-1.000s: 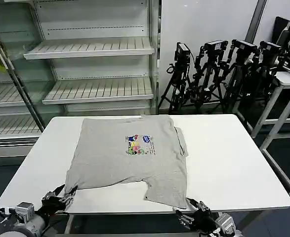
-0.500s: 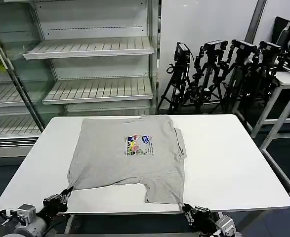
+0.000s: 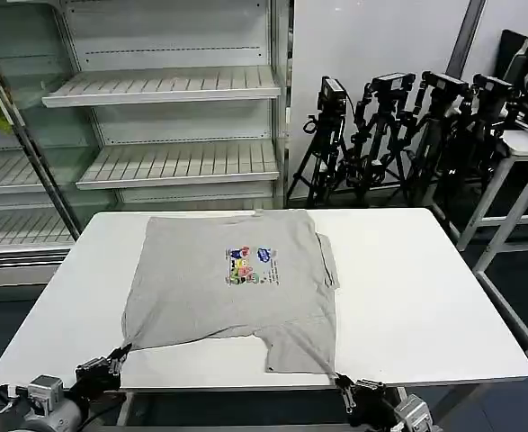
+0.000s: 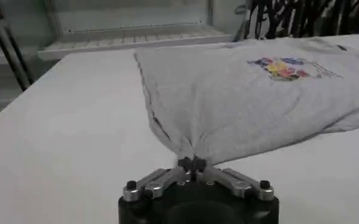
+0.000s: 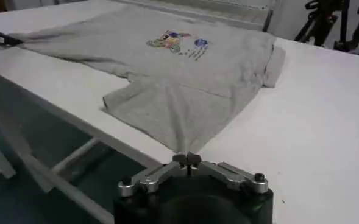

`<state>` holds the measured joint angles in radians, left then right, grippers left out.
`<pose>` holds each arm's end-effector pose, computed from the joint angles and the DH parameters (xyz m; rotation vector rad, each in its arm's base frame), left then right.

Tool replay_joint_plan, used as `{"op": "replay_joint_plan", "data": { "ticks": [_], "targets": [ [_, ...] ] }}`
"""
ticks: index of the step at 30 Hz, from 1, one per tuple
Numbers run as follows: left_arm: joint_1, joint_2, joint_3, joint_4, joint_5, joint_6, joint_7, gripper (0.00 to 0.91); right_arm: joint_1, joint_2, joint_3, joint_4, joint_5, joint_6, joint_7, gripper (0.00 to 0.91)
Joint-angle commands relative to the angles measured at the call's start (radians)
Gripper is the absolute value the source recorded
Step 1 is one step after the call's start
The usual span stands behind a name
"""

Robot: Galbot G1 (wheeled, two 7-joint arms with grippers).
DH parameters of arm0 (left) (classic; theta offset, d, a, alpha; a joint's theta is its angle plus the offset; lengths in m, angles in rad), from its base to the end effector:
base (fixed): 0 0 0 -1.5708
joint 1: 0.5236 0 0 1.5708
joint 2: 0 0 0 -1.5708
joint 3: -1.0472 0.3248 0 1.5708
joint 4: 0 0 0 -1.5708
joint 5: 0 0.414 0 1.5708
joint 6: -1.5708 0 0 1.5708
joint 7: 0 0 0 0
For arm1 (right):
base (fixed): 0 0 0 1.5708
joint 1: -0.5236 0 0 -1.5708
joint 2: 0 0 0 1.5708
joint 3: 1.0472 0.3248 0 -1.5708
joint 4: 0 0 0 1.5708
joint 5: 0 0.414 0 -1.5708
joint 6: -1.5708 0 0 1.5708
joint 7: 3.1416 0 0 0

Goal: Fold and organize the clothes.

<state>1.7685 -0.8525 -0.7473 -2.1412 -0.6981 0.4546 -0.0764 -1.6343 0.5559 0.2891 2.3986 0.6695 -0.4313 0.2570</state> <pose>0.2384 0.1248 -0.2434 -0.1831 -2.5386 -0.1026 0.1903 0.0174 -0.2057 0.7047 -2.4874 0.3128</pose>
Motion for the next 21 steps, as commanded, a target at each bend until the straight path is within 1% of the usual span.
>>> {"op": "replay_joint_plan", "data": {
  "ticks": [1, 2, 9, 14, 18, 21],
  "targets": [
    [0.126, -0.003, -0.098, -0.083, 0.000, -0.002, 0.003, 0.060, -0.154, -0.024, 0.145, 0.104, -0.002, 0.004, 0.004, 0.000],
    [0.134, -0.005, -0.106, -0.087, 0.000, -0.002, 0.003, 0.050, -0.176, -0.025, 0.158, 0.113, -0.002, 0.003, 0.006, 0.000],
    [0.221, -0.018, -0.150, -0.155, 0.010, -0.004, 0.002, 0.060, -0.278, -0.043, 0.246, 0.173, -0.002, -0.003, 0.025, 0.000],
    [0.249, -0.021, -0.167, -0.184, 0.015, -0.003, 0.000, 0.060, -0.357, -0.062, 0.317, 0.206, 0.010, -0.002, 0.047, 0.000],
    [0.244, -0.019, -0.174, -0.194, 0.014, -0.004, -0.005, 0.060, -0.356, -0.069, 0.342, 0.212, 0.025, 0.000, 0.073, 0.000],
    [0.219, -0.016, -0.173, -0.187, 0.014, -0.011, -0.005, 0.060, -0.309, -0.072, 0.336, 0.198, 0.032, 0.013, 0.092, 0.000]
  ]
}}
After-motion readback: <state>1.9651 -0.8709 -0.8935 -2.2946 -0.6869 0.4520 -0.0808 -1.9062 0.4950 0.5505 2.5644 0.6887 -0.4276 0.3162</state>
